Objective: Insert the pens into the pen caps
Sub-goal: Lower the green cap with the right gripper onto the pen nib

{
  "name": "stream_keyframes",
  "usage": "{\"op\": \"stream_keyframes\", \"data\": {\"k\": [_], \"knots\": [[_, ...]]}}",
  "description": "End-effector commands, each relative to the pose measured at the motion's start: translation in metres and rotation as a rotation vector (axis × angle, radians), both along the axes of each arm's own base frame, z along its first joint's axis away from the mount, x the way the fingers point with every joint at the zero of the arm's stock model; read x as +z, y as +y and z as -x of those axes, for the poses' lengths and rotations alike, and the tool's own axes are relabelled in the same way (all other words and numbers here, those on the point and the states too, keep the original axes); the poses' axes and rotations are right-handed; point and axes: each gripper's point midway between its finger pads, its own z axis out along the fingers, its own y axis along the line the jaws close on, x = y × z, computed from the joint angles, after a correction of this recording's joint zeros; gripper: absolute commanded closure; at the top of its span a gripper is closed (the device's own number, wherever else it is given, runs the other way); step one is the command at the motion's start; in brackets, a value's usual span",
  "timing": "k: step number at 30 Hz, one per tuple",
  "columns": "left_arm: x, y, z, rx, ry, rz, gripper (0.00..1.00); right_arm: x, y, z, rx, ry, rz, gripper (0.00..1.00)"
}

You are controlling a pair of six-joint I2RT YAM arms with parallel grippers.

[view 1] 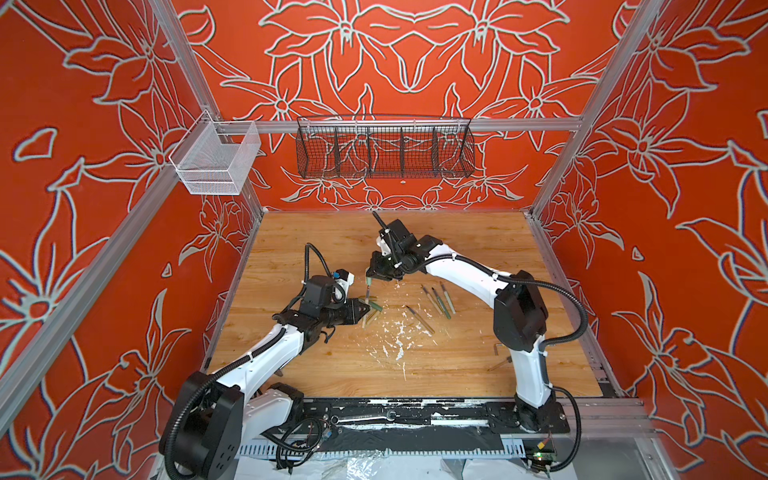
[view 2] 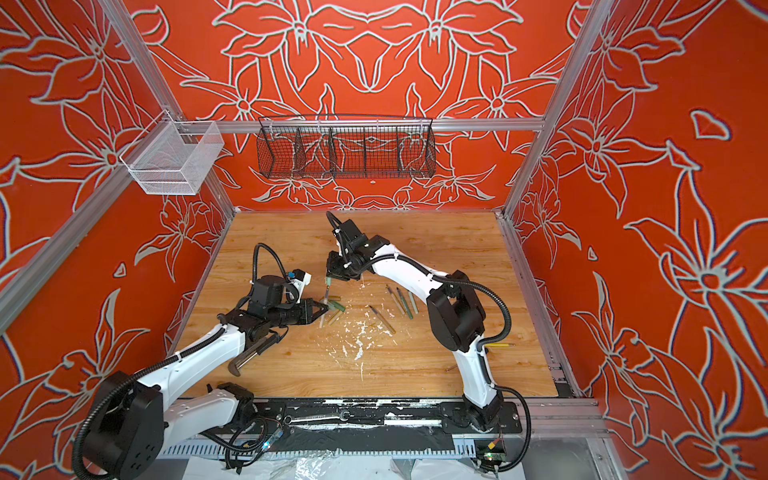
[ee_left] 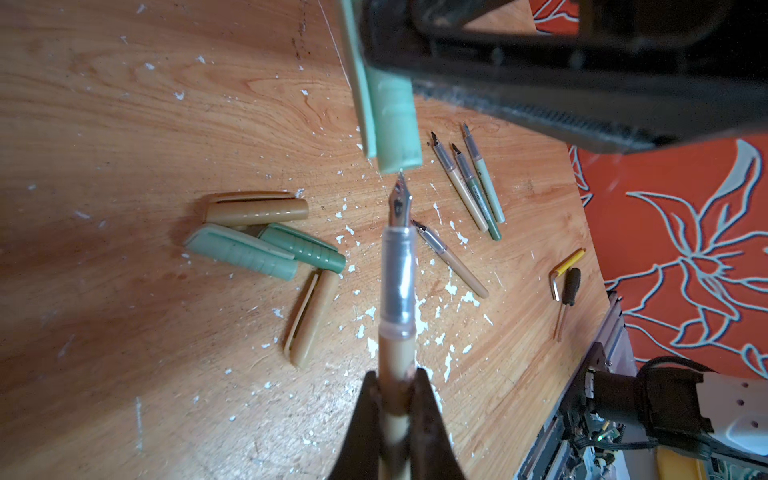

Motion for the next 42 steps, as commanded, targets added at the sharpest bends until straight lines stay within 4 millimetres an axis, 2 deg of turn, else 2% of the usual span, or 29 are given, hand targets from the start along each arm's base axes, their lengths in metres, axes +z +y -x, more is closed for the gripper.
{"op": "stream_keyframes", "data": {"k": [1, 18, 42], "knots": [[-0.004, 0.002, 0.0, 0.006, 0.018, -0.009, 1.0, 0.004, 0.005, -0.002, 0.011, -0.014, 0.004, 0.9], [0.009, 0.007, -0.005, 0.023, -0.027, 0.035, 1.0, 0.001, 0.005, 0.001, 0.04, -0.022, 0.024, 0.91], [0.002, 0.005, -0.005, 0.009, 0.01, 0.038, 1.0, 0.007, 0.014, 0.003, 0.068, -0.038, 0.002, 0.9]]}}
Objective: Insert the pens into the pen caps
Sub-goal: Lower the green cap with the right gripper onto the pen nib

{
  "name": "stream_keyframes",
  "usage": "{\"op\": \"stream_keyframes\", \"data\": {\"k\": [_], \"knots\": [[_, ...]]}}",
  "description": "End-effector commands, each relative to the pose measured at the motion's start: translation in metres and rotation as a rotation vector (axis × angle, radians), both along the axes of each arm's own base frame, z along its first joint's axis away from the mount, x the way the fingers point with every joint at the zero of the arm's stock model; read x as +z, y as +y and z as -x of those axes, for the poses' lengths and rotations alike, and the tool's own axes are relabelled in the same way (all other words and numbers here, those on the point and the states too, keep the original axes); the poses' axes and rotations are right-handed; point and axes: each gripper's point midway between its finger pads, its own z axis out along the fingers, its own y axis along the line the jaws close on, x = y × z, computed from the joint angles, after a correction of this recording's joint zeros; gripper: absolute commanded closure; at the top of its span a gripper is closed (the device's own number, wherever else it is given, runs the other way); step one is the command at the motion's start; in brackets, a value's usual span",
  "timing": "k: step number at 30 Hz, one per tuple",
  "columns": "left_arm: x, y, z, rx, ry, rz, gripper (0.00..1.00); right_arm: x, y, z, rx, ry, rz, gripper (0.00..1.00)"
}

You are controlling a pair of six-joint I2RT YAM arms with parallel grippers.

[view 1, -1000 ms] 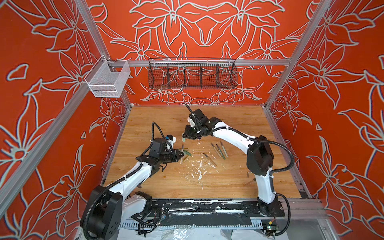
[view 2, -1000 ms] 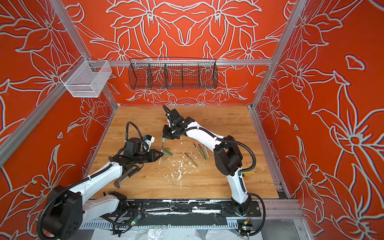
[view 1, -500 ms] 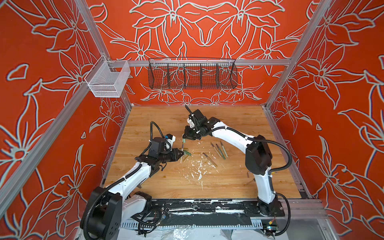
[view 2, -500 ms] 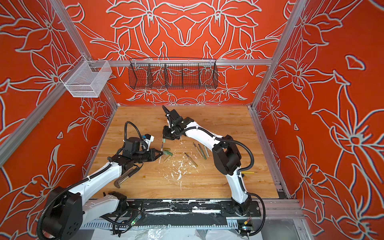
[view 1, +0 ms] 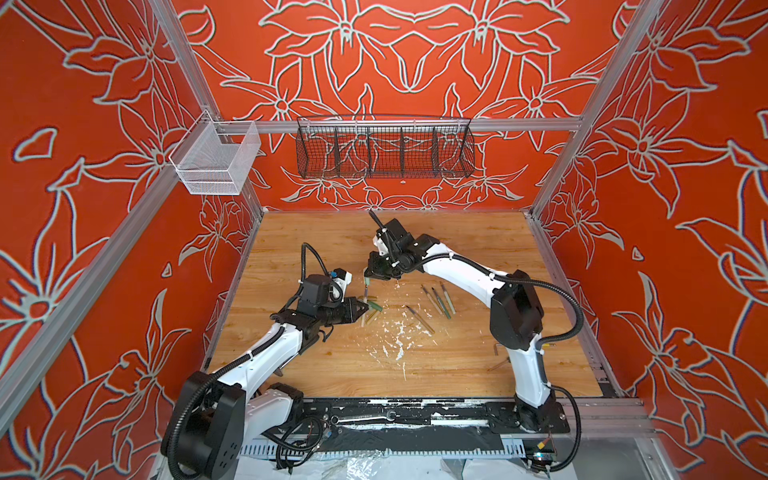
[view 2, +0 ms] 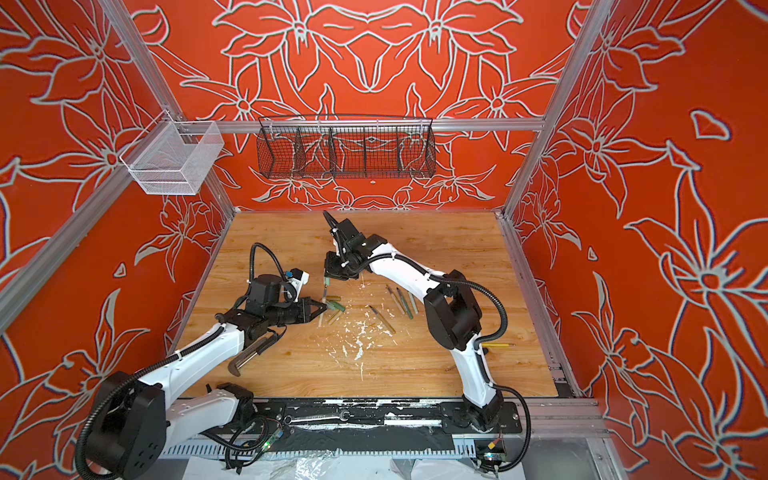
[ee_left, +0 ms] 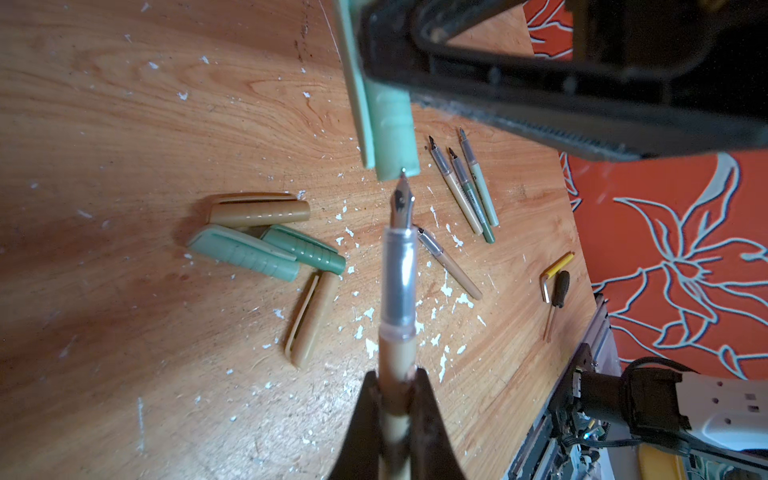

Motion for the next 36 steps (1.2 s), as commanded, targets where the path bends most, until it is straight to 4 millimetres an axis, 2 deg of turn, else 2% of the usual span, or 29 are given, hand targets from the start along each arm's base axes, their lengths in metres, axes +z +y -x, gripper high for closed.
{"op": "stream_keyframes", "data": {"k": [1, 9, 17, 36], "knots": [[-0.001, 0.001, -0.003, 0.005, 0.0, 0.001, 1.0, 0.009, 0.008, 0.003, 0.024, -0.017, -0.013, 0.9], [0.001, 0.001, -0.002, 0.004, -0.006, 0.004, 1.0, 0.008, 0.008, 0.004, 0.024, -0.016, -0.005, 0.9], [0.006, 0.002, 0.0, 0.012, -0.02, 0.012, 1.0, 0.01, 0.004, -0.005, -0.004, -0.029, -0.002, 0.9], [0.004, 0.003, 0.0, 0.016, -0.012, 0.004, 1.0, 0.014, 0.001, -0.006, -0.006, -0.041, -0.004, 0.91]]}}
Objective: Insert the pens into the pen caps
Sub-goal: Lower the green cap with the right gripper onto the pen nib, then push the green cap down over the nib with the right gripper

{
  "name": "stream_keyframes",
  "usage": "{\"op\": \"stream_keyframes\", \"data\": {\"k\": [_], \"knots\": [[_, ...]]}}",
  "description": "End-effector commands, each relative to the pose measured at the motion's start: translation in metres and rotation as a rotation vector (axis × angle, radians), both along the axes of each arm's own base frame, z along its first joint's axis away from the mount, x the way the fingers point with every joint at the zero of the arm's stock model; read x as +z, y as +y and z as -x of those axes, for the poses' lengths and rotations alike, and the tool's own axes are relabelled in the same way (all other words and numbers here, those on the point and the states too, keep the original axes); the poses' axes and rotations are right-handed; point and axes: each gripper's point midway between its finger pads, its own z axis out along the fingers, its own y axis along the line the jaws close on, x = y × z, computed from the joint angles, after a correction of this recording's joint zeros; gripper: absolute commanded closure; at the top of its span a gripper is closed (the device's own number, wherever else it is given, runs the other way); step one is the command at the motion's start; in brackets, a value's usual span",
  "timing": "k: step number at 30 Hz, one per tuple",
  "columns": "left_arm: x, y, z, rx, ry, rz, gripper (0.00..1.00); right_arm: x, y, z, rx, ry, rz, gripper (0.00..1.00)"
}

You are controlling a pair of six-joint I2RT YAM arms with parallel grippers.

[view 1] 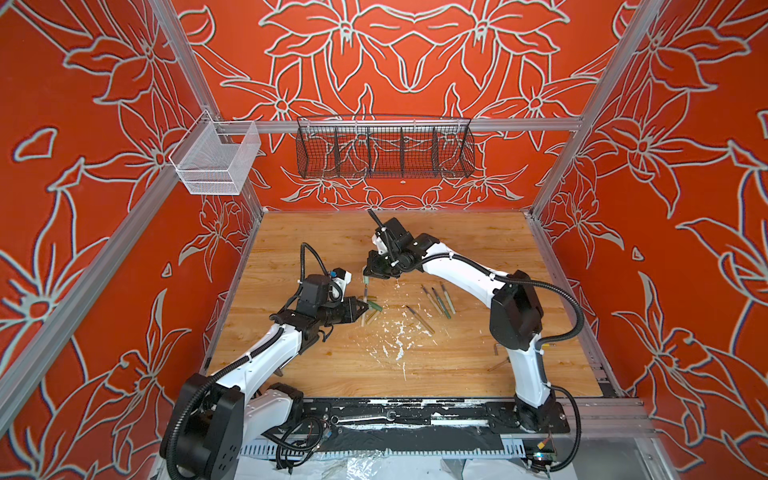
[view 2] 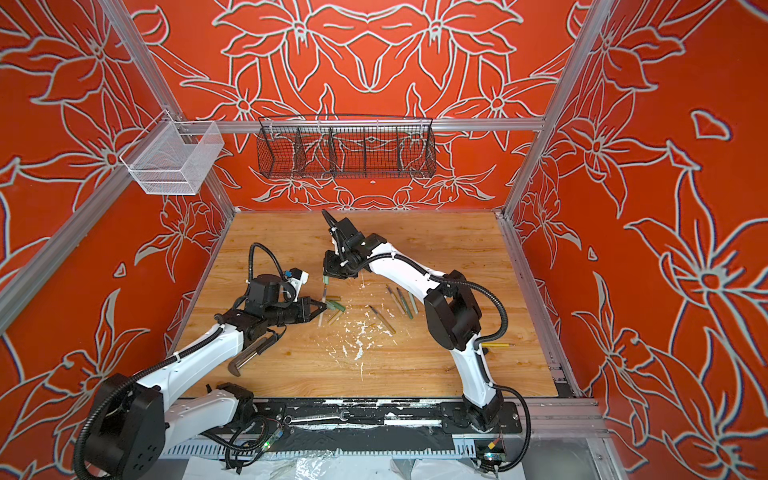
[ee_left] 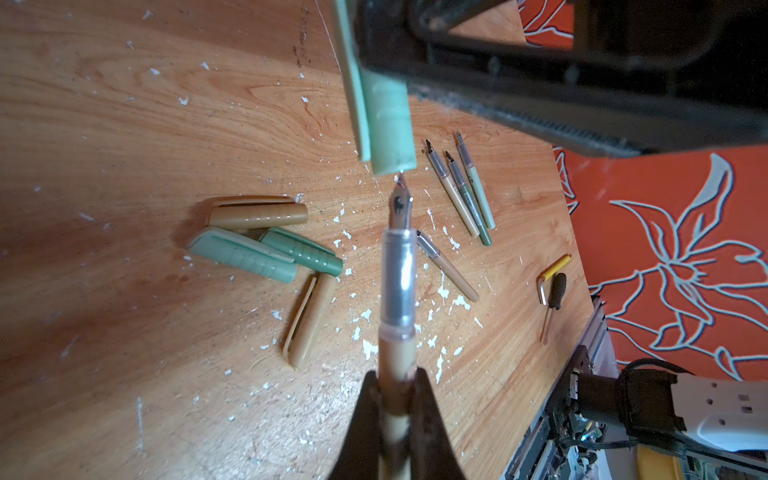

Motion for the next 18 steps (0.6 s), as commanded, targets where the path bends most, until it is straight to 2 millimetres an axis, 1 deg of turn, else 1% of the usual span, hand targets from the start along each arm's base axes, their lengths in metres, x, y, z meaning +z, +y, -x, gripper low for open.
{"op": "stream_keyframes", "data": {"k": [1, 18], "knots": [[0.0, 0.003, 0.0, 0.013, -0.005, -0.003, 1.0, 0.01, -0.001, -0.004, -0.006, -0.027, -0.002, 0.9], [-0.001, 0.008, -0.005, 0.035, -0.021, -0.022, 1.0, 0.008, 0.003, 0.009, 0.034, -0.022, -0.005, 0.92]]}}
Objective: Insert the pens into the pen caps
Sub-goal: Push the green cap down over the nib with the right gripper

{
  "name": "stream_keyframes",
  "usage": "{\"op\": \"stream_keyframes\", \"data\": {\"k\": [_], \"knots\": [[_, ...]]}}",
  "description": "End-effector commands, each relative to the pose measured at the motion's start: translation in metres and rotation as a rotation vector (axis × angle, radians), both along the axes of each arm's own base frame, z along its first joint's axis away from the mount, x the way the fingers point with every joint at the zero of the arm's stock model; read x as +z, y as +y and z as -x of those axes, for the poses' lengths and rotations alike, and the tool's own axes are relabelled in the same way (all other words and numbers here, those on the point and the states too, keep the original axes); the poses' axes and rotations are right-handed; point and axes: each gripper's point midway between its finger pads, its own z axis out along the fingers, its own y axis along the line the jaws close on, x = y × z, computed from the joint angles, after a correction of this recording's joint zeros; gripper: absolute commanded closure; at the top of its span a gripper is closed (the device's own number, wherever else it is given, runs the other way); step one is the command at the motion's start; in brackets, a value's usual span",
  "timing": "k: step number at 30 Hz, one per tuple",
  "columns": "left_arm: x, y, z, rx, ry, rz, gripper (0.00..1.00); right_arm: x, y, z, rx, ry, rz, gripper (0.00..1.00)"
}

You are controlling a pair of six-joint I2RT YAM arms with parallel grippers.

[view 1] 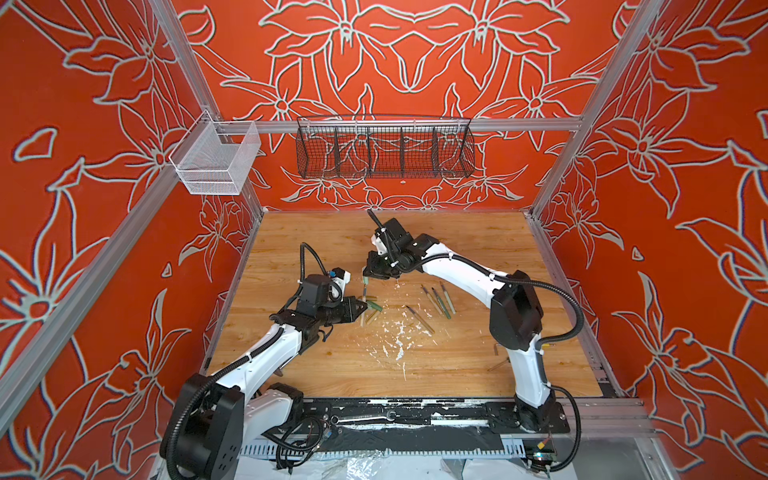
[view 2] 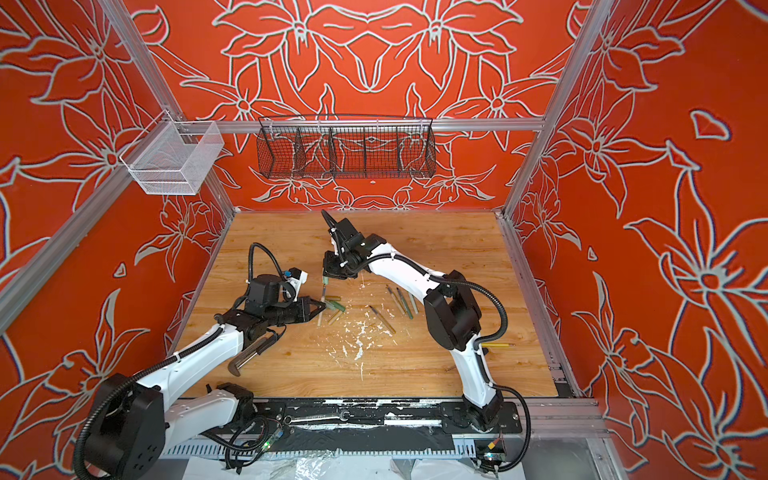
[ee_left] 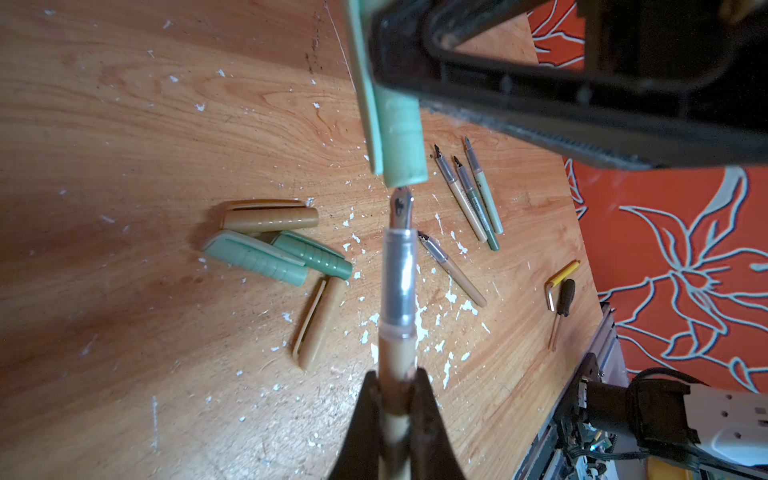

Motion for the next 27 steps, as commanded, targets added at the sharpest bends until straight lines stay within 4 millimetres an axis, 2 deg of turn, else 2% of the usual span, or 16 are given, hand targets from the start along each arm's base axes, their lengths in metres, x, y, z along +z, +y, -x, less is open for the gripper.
{"op": "stream_keyframes", "data": {"k": [1, 14, 27], "knots": [[0.0, 0.005, -0.002, 0.017, -0.015, -0.007, 1.0, 0.009, 0.001, 0.008, 0.022, -0.014, -0.005, 0.92], [0.005, 0.01, -0.01, 0.047, -0.058, 0.015, 1.0, 0.014, 0.007, 0.018, 0.07, -0.035, -0.004, 0.92], [0.026, 0.01, -0.031, 0.065, -0.205, 0.043, 1.0, 0.029, 0.009, 0.016, 0.079, -0.066, -0.024, 0.92]]}}
